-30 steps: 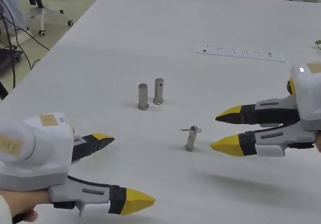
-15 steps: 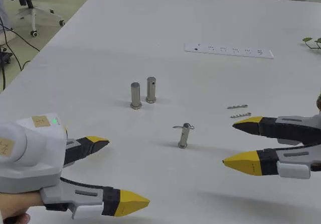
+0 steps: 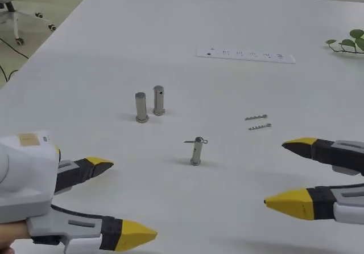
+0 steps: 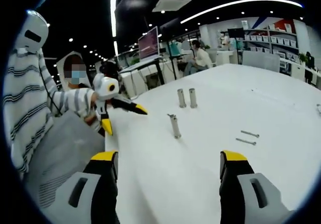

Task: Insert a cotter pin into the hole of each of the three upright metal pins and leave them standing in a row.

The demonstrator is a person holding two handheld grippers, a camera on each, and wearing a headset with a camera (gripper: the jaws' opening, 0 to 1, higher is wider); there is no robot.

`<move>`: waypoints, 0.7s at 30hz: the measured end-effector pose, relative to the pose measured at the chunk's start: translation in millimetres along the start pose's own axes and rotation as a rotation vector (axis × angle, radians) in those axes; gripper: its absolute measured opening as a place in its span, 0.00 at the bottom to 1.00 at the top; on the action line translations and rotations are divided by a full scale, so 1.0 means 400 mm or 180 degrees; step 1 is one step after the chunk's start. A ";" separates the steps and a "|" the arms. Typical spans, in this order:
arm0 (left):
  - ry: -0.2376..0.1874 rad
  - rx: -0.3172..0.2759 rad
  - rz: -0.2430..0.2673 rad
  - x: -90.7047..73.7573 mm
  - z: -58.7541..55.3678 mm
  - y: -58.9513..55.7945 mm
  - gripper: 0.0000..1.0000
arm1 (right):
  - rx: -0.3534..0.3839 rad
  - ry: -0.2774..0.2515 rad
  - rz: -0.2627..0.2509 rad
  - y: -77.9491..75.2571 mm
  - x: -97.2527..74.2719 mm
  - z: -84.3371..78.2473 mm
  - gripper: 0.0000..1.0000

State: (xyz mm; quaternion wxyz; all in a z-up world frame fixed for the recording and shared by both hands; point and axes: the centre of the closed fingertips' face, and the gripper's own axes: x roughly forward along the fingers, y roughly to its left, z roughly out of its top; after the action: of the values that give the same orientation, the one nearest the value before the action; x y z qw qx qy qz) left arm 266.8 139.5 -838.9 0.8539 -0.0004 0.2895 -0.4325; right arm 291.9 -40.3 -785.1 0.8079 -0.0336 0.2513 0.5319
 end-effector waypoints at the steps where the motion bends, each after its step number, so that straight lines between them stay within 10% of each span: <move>1: 0.0003 0.0003 0.0003 -0.002 -0.001 0.001 0.95 | -0.0010 -0.0023 -0.0014 -0.001 -0.002 0.001 0.88; 21: -0.0007 0.0059 0.0067 -0.014 0.018 0.033 0.95 | 0.0212 -0.0112 -0.0326 -0.032 -0.039 -0.047 1.00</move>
State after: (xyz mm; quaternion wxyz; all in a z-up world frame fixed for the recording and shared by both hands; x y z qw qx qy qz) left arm 277.6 150.2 -833.5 0.8587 0.0101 0.2845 -0.4261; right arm 291.2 -65.1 -797.4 0.8391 -0.0101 0.2525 0.4817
